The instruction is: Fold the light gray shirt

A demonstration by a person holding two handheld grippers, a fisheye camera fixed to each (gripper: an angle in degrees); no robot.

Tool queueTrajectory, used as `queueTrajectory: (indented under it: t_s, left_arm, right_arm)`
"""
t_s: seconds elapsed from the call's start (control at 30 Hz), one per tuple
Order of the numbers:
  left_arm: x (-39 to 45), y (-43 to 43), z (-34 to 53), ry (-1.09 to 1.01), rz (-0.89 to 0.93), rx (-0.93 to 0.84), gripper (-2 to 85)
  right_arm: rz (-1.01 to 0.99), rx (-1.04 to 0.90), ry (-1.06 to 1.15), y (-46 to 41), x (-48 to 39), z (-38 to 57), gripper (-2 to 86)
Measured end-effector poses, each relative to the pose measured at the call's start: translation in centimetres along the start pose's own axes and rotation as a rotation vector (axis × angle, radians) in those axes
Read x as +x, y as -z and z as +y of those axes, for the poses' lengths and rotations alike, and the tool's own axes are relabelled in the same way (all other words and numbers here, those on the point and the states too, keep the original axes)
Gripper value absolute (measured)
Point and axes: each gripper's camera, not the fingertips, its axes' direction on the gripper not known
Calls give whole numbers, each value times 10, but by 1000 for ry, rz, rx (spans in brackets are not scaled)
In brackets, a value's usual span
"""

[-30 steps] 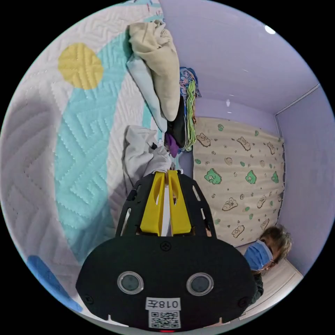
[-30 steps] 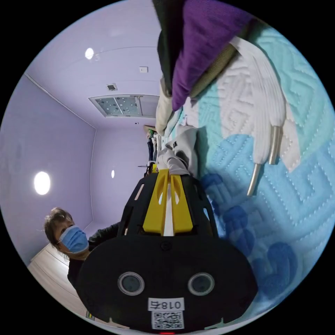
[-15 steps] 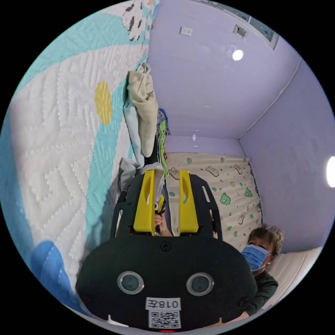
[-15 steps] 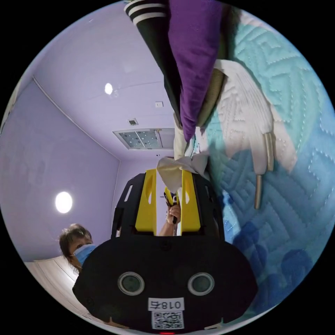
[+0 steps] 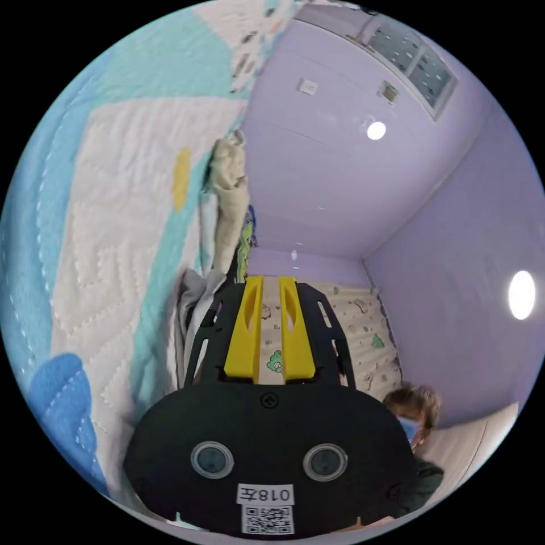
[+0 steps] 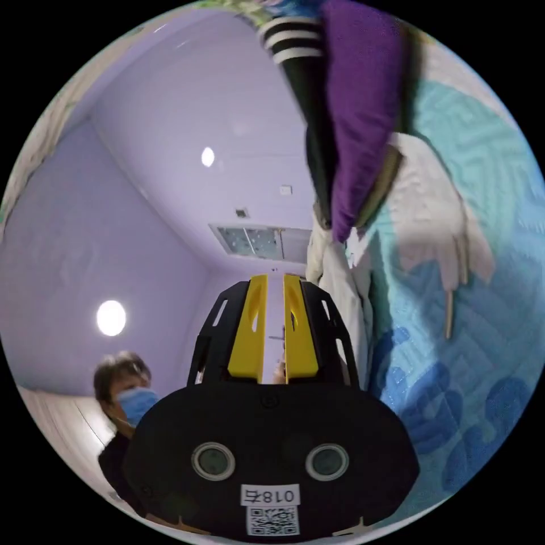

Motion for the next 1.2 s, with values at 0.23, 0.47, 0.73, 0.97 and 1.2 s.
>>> queueTrajectory:
  t_s: [0.23,0.47,0.73,0.97,1.2]
  left_arm:
    - [104,-41,-16,-515,-602,-287,125]
    - [78,-111,-48,-436,-843,-501,188]
    - [85,-129,-82,-415,-822,-551,157]
    - [84,-132,-129,-325,-797,-608,85]
    - [146,-82,-123,-523,-651,-508,17]
  right_arm:
    - [565,-160,324,-41,-59,-10,133]
    - [652,-241,273,-86,-49,-13,156]
    - [454,-314,212,-106,-58,-15,137]
    - [365,-381,139,-130,-58,-24,111]
    - [406,-323,326,-131,-107,13,17]
